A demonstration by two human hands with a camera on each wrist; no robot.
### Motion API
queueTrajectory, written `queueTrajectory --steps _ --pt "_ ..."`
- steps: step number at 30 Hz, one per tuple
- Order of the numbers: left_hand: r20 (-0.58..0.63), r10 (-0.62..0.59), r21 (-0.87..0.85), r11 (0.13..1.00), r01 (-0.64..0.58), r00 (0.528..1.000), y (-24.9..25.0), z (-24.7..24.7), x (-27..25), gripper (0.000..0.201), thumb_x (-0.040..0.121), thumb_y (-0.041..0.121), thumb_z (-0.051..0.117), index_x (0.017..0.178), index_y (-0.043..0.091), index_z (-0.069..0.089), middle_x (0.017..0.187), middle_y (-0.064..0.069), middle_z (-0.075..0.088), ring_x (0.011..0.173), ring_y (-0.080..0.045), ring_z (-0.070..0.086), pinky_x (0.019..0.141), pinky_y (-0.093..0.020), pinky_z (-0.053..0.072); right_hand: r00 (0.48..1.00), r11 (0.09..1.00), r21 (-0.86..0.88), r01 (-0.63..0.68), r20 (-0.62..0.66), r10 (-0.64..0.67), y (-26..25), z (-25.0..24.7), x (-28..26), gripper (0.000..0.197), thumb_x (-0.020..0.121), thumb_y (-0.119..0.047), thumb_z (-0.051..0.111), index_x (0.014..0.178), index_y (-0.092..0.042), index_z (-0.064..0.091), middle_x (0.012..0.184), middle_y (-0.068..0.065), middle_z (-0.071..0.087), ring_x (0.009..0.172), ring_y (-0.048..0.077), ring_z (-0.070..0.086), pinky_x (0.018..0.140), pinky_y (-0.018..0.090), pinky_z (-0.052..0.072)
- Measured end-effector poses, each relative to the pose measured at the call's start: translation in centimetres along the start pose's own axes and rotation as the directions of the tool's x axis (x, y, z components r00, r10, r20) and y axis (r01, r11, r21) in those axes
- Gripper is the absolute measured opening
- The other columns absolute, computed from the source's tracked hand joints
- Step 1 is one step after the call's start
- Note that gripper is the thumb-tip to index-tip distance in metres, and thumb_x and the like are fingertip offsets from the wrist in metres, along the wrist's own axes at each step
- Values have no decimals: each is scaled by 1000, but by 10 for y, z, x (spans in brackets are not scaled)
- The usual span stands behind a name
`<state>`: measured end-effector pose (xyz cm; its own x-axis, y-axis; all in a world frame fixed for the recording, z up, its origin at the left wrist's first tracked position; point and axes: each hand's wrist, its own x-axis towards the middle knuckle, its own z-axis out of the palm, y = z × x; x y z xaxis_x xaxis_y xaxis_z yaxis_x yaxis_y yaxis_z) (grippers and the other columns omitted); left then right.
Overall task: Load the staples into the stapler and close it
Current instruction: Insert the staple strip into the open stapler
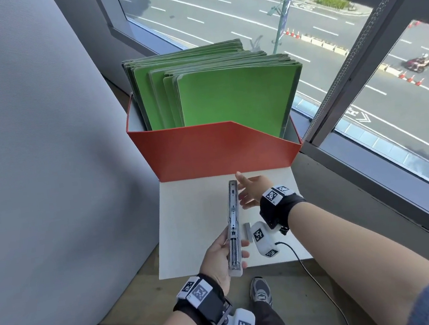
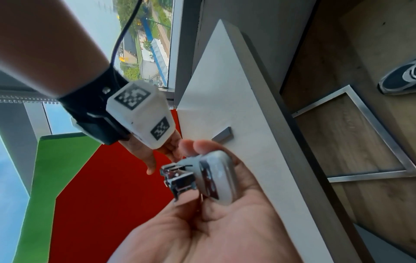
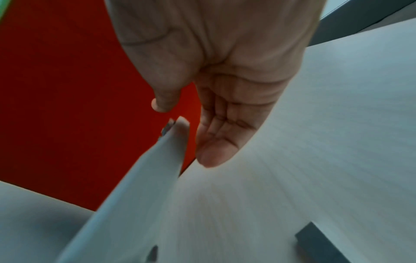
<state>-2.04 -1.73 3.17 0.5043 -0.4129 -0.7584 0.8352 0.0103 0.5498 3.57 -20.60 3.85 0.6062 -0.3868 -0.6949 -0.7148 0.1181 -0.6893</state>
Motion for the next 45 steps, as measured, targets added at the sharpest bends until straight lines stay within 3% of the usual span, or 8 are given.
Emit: queueTrajectory --steps 5,12,18,23,26,30,38,45 --pt "-56 6 -7 1000 -7 998 8 6 12 34 90 -4 38 114 7 60 69 -14 72 65 -24 64 60 -30 52 996 903 -422 82 -9 -94 37 0 -9 24 88 -30 61 104 -13 61 78 5 65 60 17 60 55 28 57" --pt "-88 -23 24 999 25 996 13 12 22 43 88 -6 40 128 8 49 93 -22 70 77 -30 68 56 -32 56 986 698 -703 138 33 -162 82 24 -29 36 87 -4 52 121 -14 49 125 11 46 96 26 61 87 33 52" --pt "-78 -9 91 996 17 997 14 15 26 49 86 -8 33 130 12 43 94 -21 72 70 -25 72 63 -36 56 985 748 -653 114 -24 -171 87 24 -24 29 82 2 53 110 -7 51 120 12 47 87 26 58 80 30 50" --pt "-93 -8 89 996 16 996 15 14 30 49 87 -6 35 132 14 43 96 -22 72 82 -32 69 62 -35 55 974 850 -505 151 -72 -216 84 8 -26 12 79 -5 63 86 -11 56 79 1 59 61 13 52 51 24 44" --pt "-101 -8 84 996 17 995 14 13 31 43 89 -3 38 128 15 46 90 -19 72 75 -27 68 62 -35 56 958 910 -349 225 -90 -272 73 -5 -28 12 80 2 58 81 -11 58 67 -1 66 53 8 62 56 28 56" --pt "-112 -22 90 995 32 993 12 15 34 40 90 0 38 124 17 50 87 -16 72 72 -25 66 64 -35 54 918 909 -147 390 -7 -395 49 -19 -45 18 82 0 63 98 -10 63 71 1 66 65 18 66 69 30 60" --pt "-81 -11 113 993 20 997 12 21 31 33 91 4 44 120 17 52 87 -15 69 74 -25 65 67 -34 53 877 834 -270 481 139 -461 38 -10 -63 11 80 -6 66 88 -12 70 66 -8 66 55 -4 57 58 9 49" --pt "-87 -2 148 989 15 996 13 24 30 33 91 1 41 116 18 54 87 -15 69 74 -26 64 69 -35 52 871 802 -341 490 149 -469 33 -8 -66 13 80 -7 66 88 -15 70 69 -4 65 61 11 60 56 6 46"
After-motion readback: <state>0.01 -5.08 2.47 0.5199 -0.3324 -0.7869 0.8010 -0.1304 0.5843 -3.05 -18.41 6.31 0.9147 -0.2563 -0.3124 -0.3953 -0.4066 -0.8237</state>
